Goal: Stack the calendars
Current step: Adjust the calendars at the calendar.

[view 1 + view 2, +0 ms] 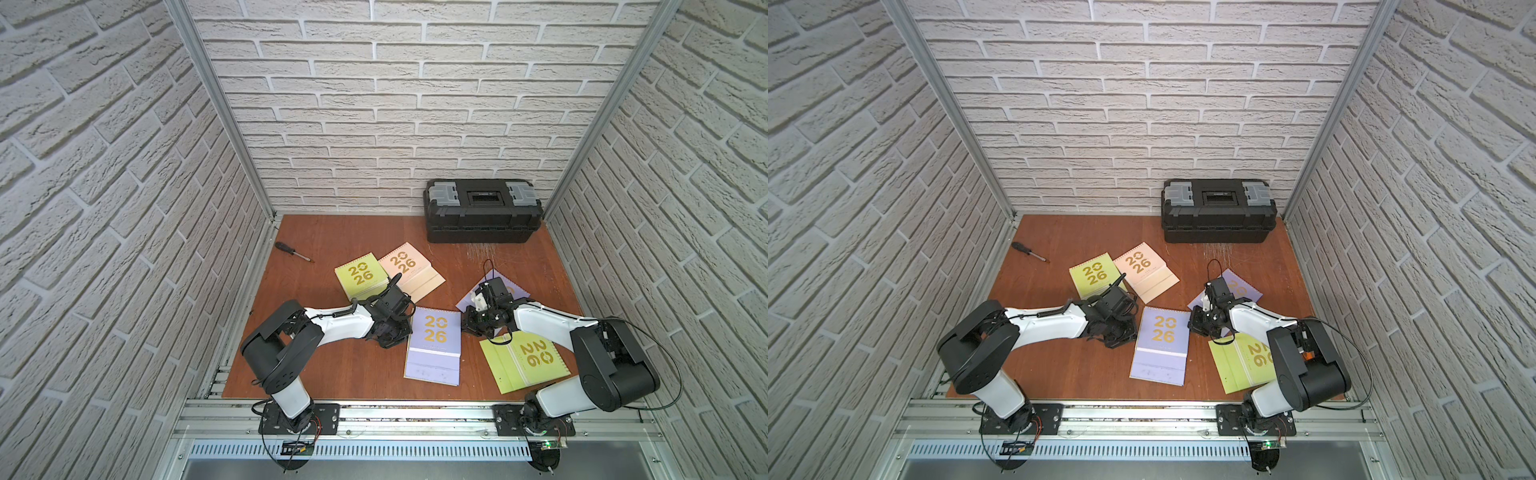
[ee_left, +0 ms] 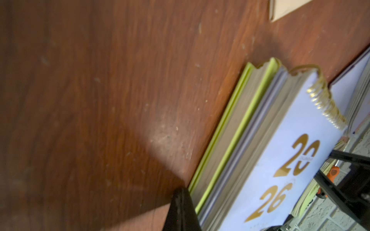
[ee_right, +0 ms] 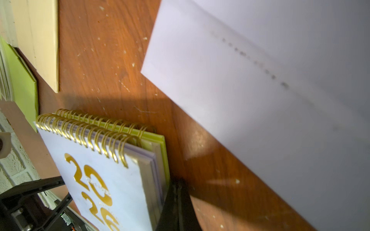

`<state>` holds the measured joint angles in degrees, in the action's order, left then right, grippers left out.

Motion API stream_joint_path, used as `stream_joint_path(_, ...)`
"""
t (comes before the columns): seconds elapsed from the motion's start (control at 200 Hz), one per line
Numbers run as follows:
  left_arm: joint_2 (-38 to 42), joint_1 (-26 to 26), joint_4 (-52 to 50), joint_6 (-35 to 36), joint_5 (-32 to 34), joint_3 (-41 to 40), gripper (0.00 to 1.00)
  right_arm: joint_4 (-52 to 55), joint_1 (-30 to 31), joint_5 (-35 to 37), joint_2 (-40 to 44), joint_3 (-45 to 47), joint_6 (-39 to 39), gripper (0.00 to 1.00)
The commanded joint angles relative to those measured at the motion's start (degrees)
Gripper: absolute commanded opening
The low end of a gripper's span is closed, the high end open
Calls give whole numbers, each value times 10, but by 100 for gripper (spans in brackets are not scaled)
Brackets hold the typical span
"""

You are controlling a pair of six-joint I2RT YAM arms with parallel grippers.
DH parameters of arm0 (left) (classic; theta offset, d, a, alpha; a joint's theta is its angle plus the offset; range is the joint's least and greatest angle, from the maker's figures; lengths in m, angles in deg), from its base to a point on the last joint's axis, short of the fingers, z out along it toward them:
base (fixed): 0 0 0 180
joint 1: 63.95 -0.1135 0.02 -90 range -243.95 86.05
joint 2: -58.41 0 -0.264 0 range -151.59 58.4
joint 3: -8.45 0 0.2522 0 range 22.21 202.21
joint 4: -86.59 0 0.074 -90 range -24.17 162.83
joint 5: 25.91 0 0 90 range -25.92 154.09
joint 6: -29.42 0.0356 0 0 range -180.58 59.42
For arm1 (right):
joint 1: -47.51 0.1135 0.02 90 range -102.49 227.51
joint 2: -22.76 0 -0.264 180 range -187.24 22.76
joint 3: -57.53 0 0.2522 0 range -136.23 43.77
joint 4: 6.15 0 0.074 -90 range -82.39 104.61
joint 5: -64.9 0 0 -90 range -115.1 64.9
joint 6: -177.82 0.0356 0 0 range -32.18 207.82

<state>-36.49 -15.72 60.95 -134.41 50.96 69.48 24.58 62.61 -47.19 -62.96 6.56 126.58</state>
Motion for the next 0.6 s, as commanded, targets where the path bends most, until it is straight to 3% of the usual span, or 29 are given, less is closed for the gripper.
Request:
stream_joint_path(0.0,1,6,-20,-16,2,-18,0,-19,-1,-21,-11,-10,-11,3)
stream_joint_path(0.41,7,10,-21,-24,3,-26,0,10,-5,-19,-26,-37,-32,3)
stream_joint_path(0.595,28,-6,-95,8,33,-5,0,71,-10,45,14,-54,-51,3)
